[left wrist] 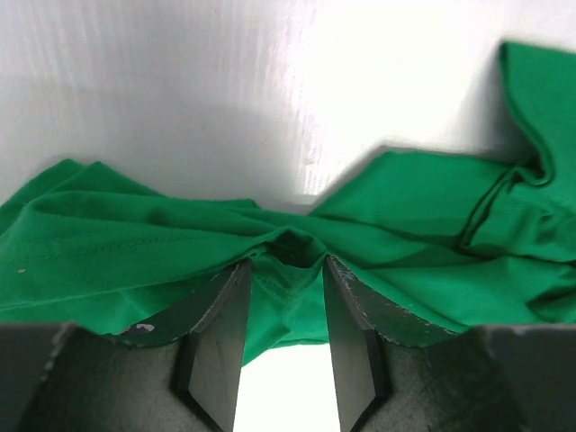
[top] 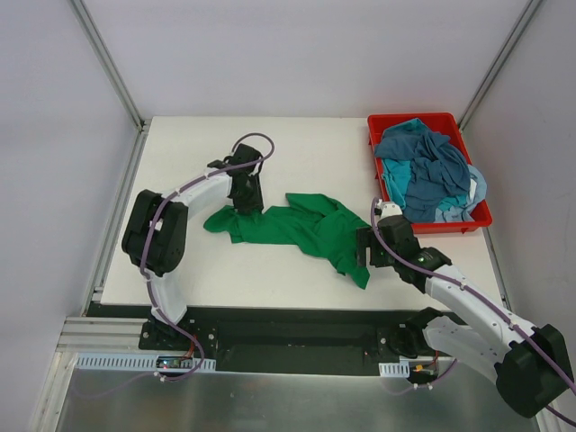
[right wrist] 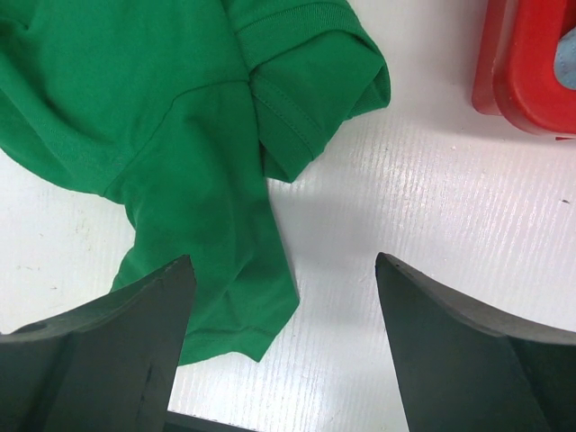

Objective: Fold and stack the t-shirts
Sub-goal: Flatten out the tshirt

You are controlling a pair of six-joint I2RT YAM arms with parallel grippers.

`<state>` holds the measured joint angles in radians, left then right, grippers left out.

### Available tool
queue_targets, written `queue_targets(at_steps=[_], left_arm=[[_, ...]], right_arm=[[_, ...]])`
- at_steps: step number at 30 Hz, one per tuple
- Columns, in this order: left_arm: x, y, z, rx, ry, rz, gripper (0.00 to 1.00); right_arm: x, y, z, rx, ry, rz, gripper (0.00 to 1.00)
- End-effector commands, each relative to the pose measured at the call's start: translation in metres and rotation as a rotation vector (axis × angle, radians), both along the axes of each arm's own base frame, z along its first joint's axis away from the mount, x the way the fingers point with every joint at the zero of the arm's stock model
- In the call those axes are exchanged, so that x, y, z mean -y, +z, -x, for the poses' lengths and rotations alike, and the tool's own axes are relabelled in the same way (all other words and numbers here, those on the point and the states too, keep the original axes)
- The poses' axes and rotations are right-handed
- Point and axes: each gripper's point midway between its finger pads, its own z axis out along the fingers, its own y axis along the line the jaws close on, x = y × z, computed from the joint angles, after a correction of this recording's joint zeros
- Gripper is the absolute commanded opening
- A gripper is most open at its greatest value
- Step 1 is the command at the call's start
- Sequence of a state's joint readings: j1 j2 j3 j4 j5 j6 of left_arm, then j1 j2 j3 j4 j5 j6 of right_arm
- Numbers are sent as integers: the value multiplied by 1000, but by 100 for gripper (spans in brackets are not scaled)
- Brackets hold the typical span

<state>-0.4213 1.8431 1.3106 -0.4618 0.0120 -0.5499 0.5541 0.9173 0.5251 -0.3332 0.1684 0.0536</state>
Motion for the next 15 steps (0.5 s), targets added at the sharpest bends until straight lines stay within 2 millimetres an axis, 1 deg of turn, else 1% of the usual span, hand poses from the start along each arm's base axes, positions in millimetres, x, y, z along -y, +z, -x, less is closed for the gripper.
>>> queue_targets(at_steps=[1,3,4,6,8,10,13,15], left_arm=[[-6,2,15,-29,-48,-80,36],[-7,2,19,-31,-58,-95,36],[-7,3,19,-29,-62,-98,34],[-6,3,21,-31,-70,-101,26],[-6,1,21,-35,-75,-103,24],[-9,0,19,-36,-71,-125,18],[-11,1,16,-30,-67,-142,17],[-10,2,13,-24,-64,-146,8]], right_arm=[[0,2,-2,14,-23,-20,83],[0,2,-3,15,-27,-19,83],[1,2,-3,13,-28,-16,83],[1,2,-3,13,-29,-15,83],[1,2,-3,11,-29,-13,83],[1,3,-3,12,-30,-12,83],[1,4,-1,11,-26,-12,83],[3,5,1,11,-29,-13,83]])
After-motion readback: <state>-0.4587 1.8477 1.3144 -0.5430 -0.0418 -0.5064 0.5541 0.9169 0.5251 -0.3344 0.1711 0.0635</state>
